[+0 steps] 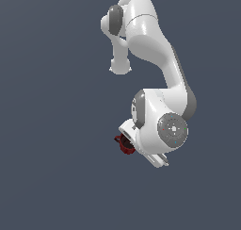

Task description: Pick up the object and move it to a goal position.

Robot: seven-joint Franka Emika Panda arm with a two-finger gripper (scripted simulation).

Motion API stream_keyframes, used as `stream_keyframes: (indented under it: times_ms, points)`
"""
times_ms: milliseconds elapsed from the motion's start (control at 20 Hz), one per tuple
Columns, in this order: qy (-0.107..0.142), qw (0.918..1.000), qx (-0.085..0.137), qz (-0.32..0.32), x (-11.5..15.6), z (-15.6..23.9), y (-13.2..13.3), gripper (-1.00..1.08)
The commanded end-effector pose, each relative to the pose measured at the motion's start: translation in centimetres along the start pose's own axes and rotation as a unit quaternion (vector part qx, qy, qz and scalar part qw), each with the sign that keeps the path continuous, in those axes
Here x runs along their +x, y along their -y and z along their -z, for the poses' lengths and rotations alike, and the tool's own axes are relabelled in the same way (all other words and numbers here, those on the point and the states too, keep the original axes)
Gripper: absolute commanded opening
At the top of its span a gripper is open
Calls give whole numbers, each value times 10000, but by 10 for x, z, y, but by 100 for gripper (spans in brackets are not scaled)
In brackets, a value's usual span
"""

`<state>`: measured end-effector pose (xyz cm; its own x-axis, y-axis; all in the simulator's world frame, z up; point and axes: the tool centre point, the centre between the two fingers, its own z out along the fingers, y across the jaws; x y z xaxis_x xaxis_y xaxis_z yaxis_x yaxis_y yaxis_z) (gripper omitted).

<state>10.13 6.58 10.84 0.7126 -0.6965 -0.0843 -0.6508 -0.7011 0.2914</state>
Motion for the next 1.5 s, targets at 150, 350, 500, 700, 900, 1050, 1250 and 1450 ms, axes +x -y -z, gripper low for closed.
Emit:
stream_keyframes:
  times_ms: [150,350,500,700,900,1050,1250,1450]
  points:
    - [-107,9998,68,141,-10,40,-14,-100]
    - [-208,9993,121,292,-21,80,-29,-100]
    - [-289,9986,164,415,-31,112,-42,-100]
    - [-402,9973,223,582,-44,155,-60,-100]
    - [-515,9955,282,749,-57,199,-80,-100]
    - [-594,9939,324,866,-67,230,-94,-100]
    - [-686,9919,373,1004,-78,265,-111,-100]
    - [-750,9903,407,1101,-85,290,-123,-100]
